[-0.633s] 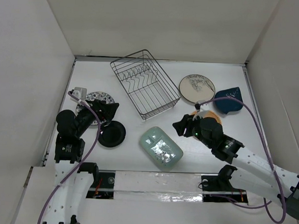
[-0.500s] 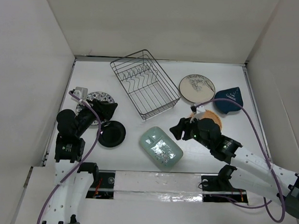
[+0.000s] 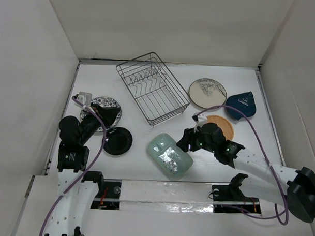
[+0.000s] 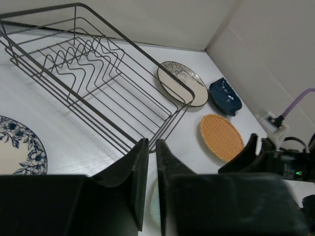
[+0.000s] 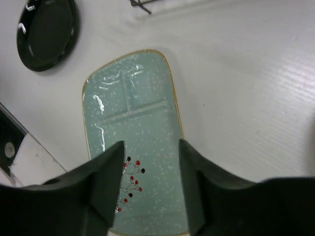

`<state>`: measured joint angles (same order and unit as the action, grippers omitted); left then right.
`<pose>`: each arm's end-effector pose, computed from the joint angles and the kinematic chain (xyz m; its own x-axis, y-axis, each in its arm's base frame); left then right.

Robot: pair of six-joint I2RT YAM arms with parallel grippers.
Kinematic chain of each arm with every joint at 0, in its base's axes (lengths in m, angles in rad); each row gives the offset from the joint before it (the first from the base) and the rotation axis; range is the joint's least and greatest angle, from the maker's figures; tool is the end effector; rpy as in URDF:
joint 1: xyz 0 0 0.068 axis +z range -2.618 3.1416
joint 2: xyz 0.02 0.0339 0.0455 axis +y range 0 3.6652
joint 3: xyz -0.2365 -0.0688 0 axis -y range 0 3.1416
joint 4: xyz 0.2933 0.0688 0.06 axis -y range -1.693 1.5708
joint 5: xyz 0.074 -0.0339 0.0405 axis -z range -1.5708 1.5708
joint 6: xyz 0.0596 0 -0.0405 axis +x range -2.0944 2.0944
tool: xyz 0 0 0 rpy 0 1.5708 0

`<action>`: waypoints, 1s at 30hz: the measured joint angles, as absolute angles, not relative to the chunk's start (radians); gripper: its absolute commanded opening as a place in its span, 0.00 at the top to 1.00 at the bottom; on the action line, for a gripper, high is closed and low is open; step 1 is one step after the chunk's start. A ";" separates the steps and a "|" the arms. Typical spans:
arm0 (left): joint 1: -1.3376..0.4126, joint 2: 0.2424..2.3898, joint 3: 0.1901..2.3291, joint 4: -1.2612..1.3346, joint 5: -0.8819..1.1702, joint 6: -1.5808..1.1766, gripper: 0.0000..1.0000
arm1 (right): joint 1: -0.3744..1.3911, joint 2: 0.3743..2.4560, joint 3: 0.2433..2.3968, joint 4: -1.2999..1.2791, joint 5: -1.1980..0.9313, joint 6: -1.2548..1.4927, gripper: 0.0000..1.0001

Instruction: Load the plates into the dish rack

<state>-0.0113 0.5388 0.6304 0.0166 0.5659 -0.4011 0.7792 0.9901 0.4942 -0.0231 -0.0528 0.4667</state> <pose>0.2268 -0.0345 0.3349 -0.1124 -0.3283 -0.9379 0.5416 0.7710 -0.3348 0.2060 0.2079 0.1582 -0.6456 -0.0061 -0.7637 -0.4970 0.7626 0.4141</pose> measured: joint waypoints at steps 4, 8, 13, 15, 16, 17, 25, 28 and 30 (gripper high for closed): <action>-0.011 0.539 0.630 0.015 0.567 -0.394 0.70 | 0.726 1.079 0.490 -0.011 -0.099 0.464 0.27; -0.011 0.539 0.630 0.009 0.567 -0.392 0.65 | 0.663 1.149 0.454 0.039 -0.166 0.485 0.26; -0.011 0.538 0.630 0.009 0.567 -0.390 0.65 | 0.651 1.259 0.418 0.125 -0.257 0.521 0.31; -0.011 0.538 0.630 0.009 0.568 -0.390 0.65 | 0.665 1.293 0.410 0.182 -0.295 0.540 0.36; -0.011 0.538 0.630 0.009 0.568 -0.390 0.65 | 0.675 1.308 0.402 0.217 -0.315 0.550 0.38; -0.011 0.538 0.630 0.009 0.568 -0.390 0.65 | 0.688 1.322 0.393 0.252 -0.334 0.560 0.40; -0.011 0.536 0.630 0.008 0.567 -0.390 0.65 | 0.738 1.437 0.318 0.490 -0.391 0.660 0.94; -0.011 0.532 0.630 0.007 0.567 -0.390 0.65 | 0.749 1.460 0.311 0.529 -0.395 0.696 1.00; -0.011 0.532 0.630 0.004 0.566 -0.390 0.65 | 0.759 1.455 0.310 0.531 -0.390 0.705 1.00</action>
